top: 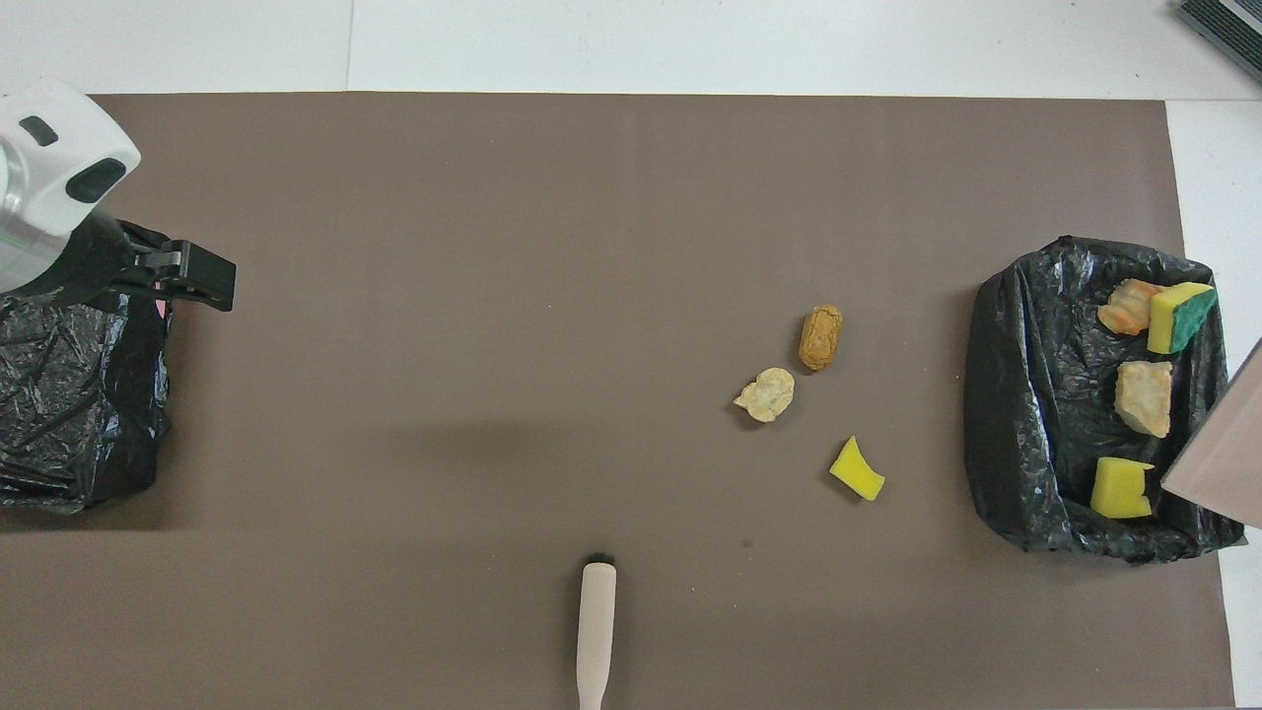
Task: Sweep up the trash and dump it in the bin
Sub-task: 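Tip the dustpan over the right bin with the right gripper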
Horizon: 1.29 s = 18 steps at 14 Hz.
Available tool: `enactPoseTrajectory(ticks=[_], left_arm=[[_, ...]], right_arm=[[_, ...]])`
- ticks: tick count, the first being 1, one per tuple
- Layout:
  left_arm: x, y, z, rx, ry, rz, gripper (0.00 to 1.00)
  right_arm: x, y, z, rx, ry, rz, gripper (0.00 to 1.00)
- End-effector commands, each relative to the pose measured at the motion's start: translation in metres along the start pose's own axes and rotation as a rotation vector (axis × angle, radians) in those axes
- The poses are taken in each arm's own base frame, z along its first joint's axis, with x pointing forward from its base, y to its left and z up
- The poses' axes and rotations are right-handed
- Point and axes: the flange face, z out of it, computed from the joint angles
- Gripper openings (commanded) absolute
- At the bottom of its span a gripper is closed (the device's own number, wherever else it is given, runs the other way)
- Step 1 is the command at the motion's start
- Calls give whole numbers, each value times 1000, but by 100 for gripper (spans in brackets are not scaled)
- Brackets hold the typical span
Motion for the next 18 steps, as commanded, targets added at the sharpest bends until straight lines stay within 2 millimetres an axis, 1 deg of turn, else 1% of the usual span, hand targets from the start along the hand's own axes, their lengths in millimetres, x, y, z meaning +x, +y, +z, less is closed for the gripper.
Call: enactPoseTrajectory(ticks=[1,2,3,4,5,6,7,8,10,11,13,14,15,17,18], left_arm=[[-33,-6,-39,14,21,62,100],[-40,-9,-39,15,12,63,100],[-47,-10,-39,16,-8,65,100],[-55,-10,-33,18,-40,60,100],[-61,-12,-30,18,-48,56,100],[-63,-13,-29,17,-53,61,100],[-62,-21,-29,16,-55,45,100],[-62,-27,-29,18,-54,33,100],[-60,-33,-30,24,-43,23,100],[-58,-39,-31,23,-39,12,100],[-57,-41,-31,22,-37,40,100],[-56,-43,-31,21,-37,49,100],[-56,-48,-31,22,-36,43,100],[-56,-48,-31,22,-36,43,100],[-55,-47,-32,21,-33,43,100]], right_arm=[[18,-10,-7,59,155,-21,0],[32,-16,-12,77,203,6,0],[58,-30,-27,86,235,31,0],[84,-44,-34,115,246,105,0],[113,-65,-45,142,260,176,0],[139,-84,-55,172,268,259,0],[165,-103,-67,200,270,308,0],[183,-116,-74,234,277,358,0],[220,-138,-85,301,286,441,0],[248,-156,-92,330,284,506,0],[313,-196,-106,370,289,637,0],[346,-211,-111,381,290,678,0],[381,-223,-112,407,295,733,0],[444,-246,-120,488,313,819,0],[479,-263,-125,492,323,836,0]])
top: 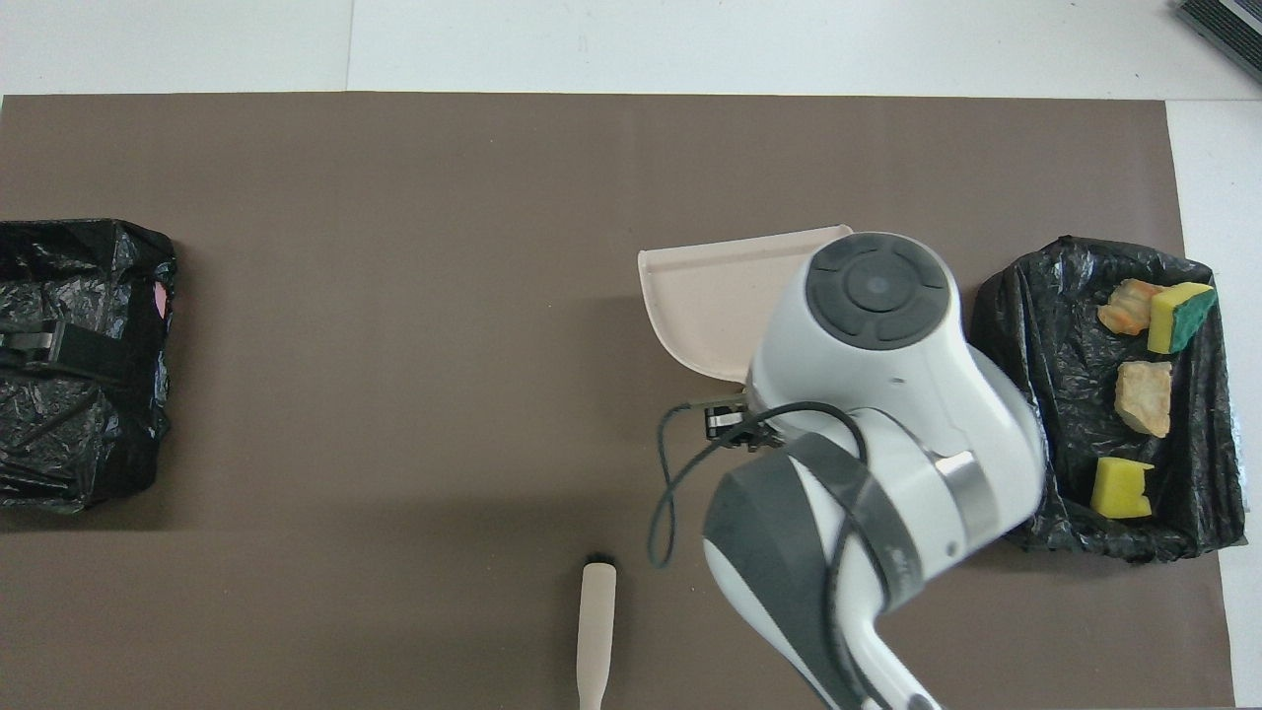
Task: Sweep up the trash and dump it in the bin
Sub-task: 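Place the empty dustpan back mid-table with the right gripper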
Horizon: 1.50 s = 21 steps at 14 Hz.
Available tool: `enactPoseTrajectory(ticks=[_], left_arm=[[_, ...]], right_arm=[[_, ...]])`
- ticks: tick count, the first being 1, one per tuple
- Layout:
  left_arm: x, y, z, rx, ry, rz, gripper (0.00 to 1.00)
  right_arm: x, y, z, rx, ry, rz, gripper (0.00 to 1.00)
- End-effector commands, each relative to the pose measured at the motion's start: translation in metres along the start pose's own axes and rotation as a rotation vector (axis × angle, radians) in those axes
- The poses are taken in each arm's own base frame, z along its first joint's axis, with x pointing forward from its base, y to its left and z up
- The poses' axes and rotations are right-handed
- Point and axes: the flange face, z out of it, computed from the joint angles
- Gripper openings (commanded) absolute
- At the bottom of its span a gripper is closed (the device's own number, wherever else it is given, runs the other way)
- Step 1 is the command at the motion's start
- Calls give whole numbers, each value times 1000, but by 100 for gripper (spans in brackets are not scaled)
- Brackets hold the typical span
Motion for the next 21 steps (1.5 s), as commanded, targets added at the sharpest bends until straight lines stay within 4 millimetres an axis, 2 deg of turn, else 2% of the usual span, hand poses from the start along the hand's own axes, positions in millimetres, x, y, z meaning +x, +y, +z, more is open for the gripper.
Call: enactPoseTrajectory(ticks=[1,2,3,4,10,14,15,17,18,19,20,21], left_arm=[[-3,-4,-2,20,14,12,100],[-3,-5,-2,20,14,10,100],[-3,-5,-2,20,14,10,100],[-4,-4,-3,20,16,6,100],[-5,-4,-3,18,16,-3,100],[-3,-4,-4,13,23,-3,100],[-2,-4,-4,14,34,0,100],[-1,-4,-4,15,40,1,100],[-2,-4,-5,13,40,-2,100],[-2,-4,-5,13,42,-2,100],[-2,-4,-5,13,42,1,100],[-1,-4,-4,15,39,-1,100]], right_arm=[[41,-79,34,54,6,100,0],[52,-105,51,76,23,146,0],[62,-124,71,93,35,171,0],[62,-137,80,109,55,157,0],[56,-144,96,166,27,71,0],[53,-135,109,177,39,43,2],[54,-131,111,174,34,48,8],[56,-131,124,197,38,68,30],[56,-130,124,204,30,75,36],[55,-130,124,203,29,73,48],[55,-130,118,207,35,70,63],[52,-130,109,209,39,66,100]])
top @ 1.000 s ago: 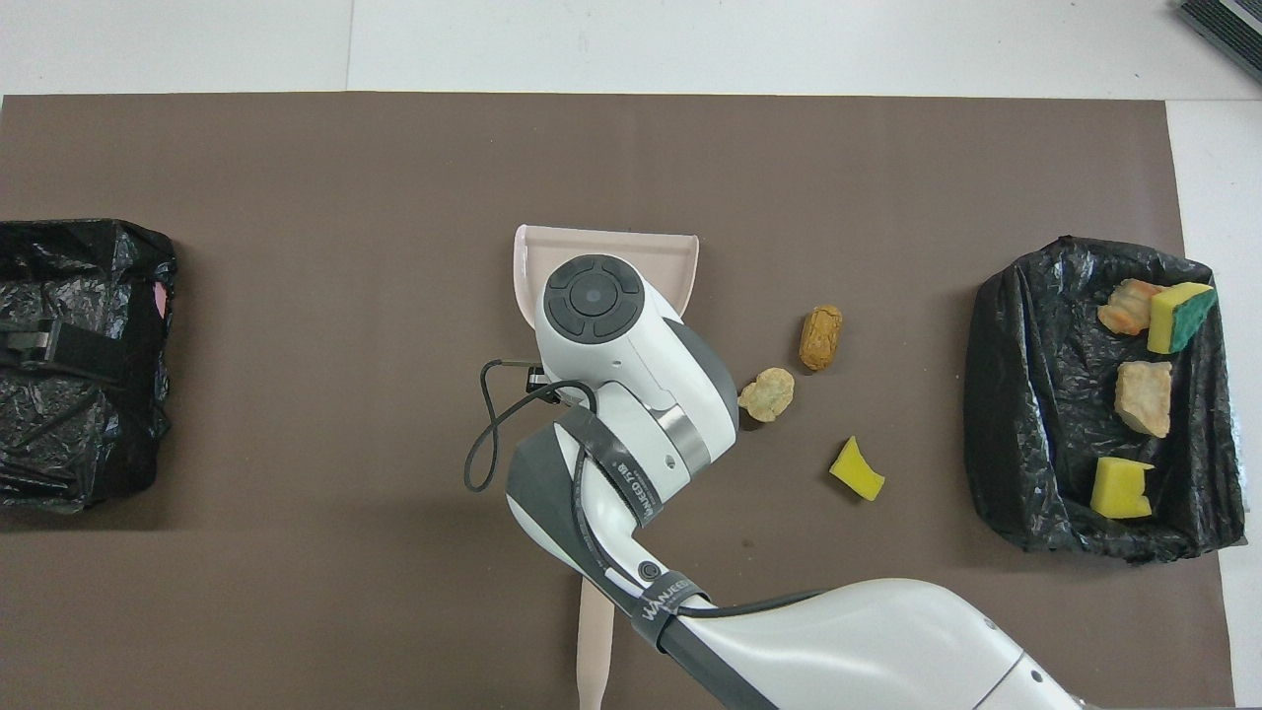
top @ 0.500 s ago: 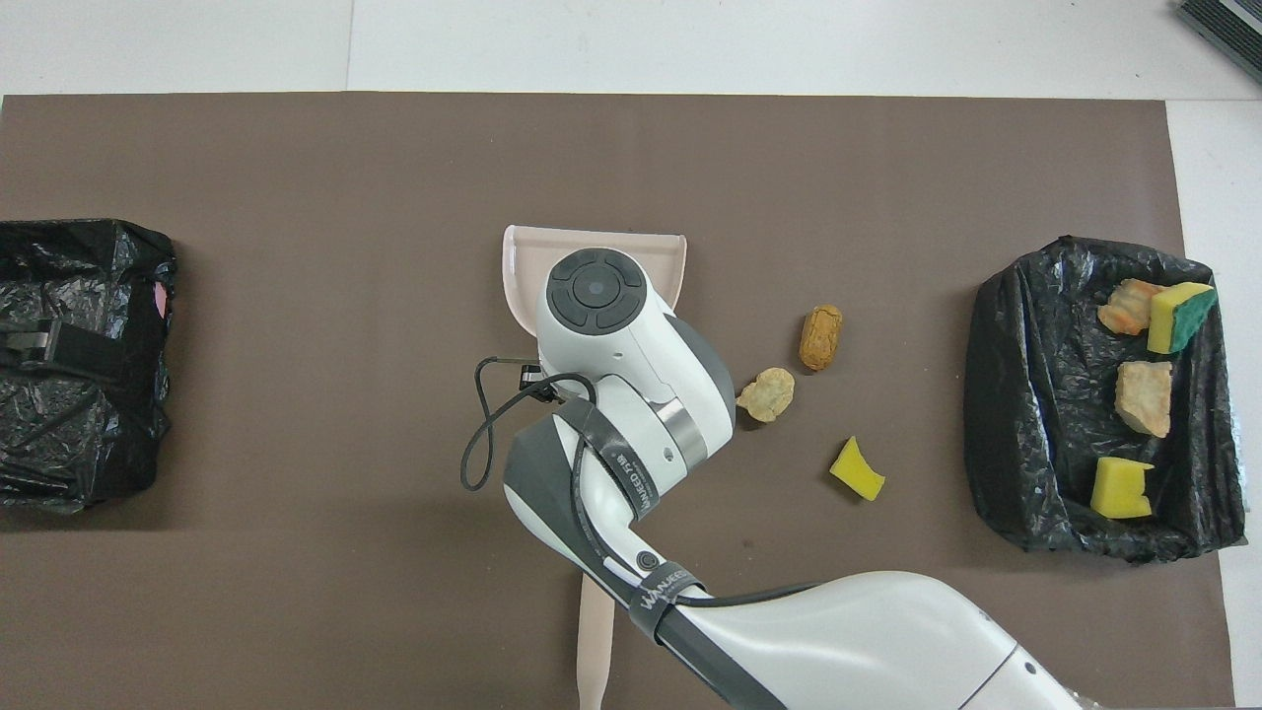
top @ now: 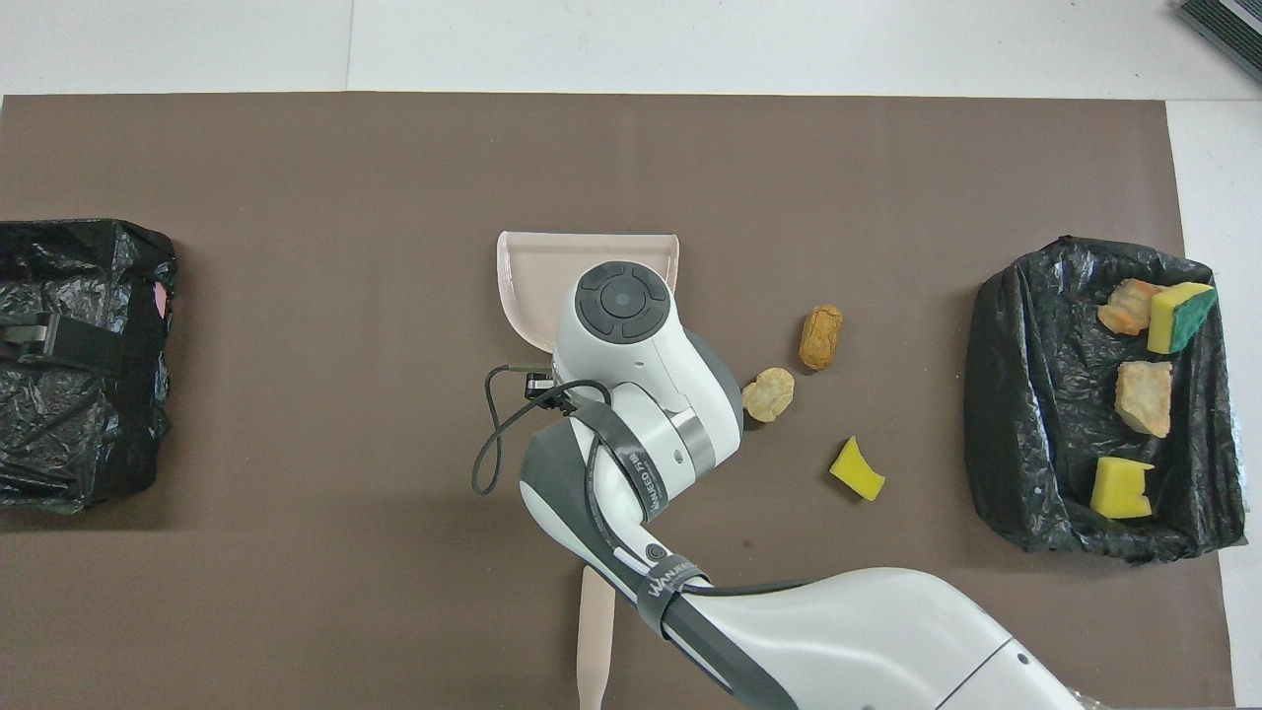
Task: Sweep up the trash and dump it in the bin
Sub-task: 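Place the empty dustpan back mid-table with the right gripper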
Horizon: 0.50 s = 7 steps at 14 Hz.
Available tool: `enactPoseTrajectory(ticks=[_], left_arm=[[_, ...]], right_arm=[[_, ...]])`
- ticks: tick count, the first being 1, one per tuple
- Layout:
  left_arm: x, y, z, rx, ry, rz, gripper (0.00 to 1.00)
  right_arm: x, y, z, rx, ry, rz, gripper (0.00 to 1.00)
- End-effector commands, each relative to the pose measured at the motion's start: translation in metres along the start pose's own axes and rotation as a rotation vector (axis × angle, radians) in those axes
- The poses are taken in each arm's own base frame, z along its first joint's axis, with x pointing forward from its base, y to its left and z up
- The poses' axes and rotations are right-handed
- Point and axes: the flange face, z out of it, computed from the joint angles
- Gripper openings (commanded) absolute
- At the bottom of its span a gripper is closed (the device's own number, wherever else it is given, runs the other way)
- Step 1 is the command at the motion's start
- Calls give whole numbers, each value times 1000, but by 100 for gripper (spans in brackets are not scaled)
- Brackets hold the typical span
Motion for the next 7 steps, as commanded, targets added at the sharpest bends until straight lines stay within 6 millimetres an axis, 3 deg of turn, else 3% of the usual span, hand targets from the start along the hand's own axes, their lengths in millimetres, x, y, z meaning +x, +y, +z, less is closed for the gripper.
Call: enactPoseTrajectory(ticks=[1,4,7], left_arm=[[-4,-2,-2,14,12,4,100],[-7,2,-1,13,0,4,100],[6,15,5,9,45,27,100]], right_arm=[[-6,9,-29,35,11,-13,100],[-8,33,-63,-1,-32,6,100],[-54,40,-93,-69,-109,-15,100]])
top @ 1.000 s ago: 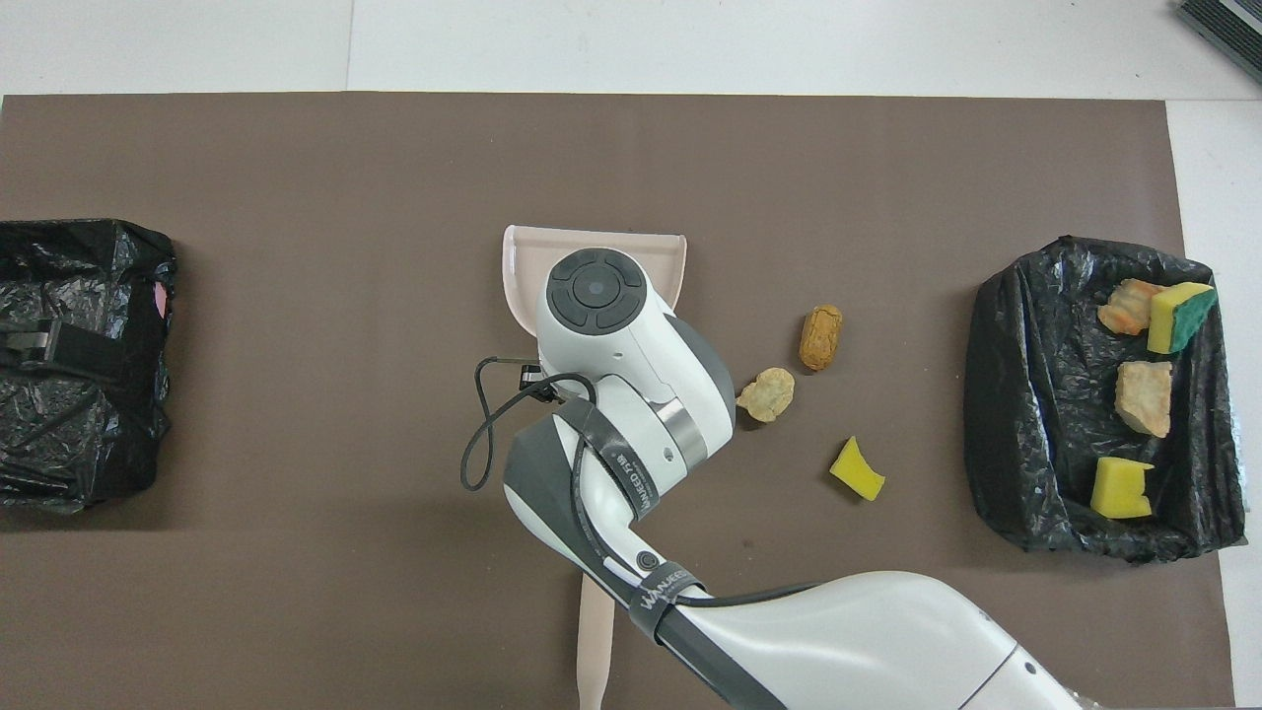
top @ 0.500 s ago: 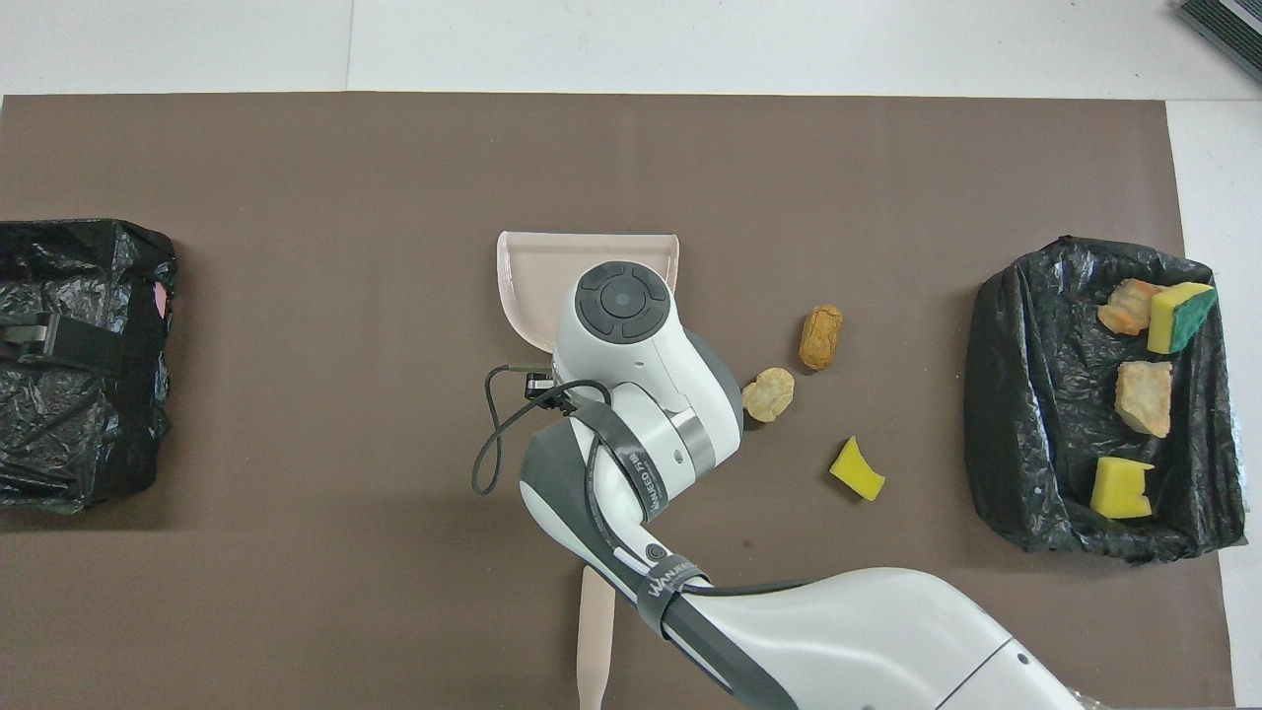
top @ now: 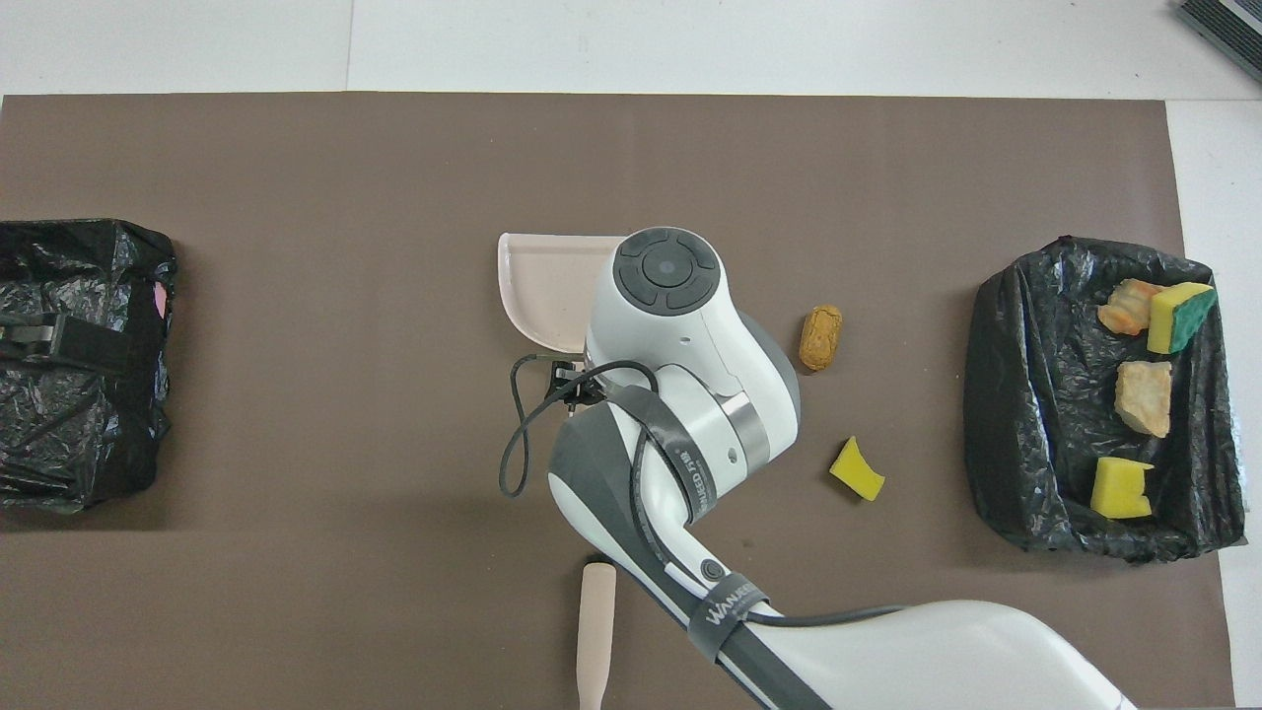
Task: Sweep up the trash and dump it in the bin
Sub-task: 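Place the empty dustpan back mid-table with the right gripper, then grasp the dustpan handle with the left gripper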
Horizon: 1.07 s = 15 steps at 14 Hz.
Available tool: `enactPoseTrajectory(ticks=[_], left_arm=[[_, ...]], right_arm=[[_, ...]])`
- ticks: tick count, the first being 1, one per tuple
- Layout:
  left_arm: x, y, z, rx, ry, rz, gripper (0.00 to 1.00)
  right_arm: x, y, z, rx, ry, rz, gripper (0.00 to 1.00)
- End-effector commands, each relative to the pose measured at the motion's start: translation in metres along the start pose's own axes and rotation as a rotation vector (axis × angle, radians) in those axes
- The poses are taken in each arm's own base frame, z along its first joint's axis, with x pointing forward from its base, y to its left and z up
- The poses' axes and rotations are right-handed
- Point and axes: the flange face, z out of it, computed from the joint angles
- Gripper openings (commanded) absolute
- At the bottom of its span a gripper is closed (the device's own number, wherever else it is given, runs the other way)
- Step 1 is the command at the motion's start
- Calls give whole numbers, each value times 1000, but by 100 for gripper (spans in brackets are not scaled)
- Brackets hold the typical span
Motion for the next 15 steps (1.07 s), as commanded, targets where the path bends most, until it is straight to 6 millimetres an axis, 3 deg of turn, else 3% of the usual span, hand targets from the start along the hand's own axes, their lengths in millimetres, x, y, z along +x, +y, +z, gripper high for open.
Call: enactPoseTrajectory(ticks=[1,4,5,7,9,12,15], left_arm=[[8,25,12,7,42,47,100],[30,83,56,6,61,138,100],[36,108,74,4,74,157,100],[45,138,109,-4,99,126,100],[56,172,138,-10,106,146,100],[62,243,193,-17,91,166,100],[52,294,214,-25,100,184,100]], right_arm=[[-66,10,-18,-19,-49,-47,100],[-154,3,7,-24,-99,-61,100],[-174,3,16,-2,-99,-44,100],[-220,0,36,69,-117,-4,100],[-249,7,55,56,-132,18,100],[-285,4,101,53,-134,118,100],[-304,5,134,92,-115,149,100]])
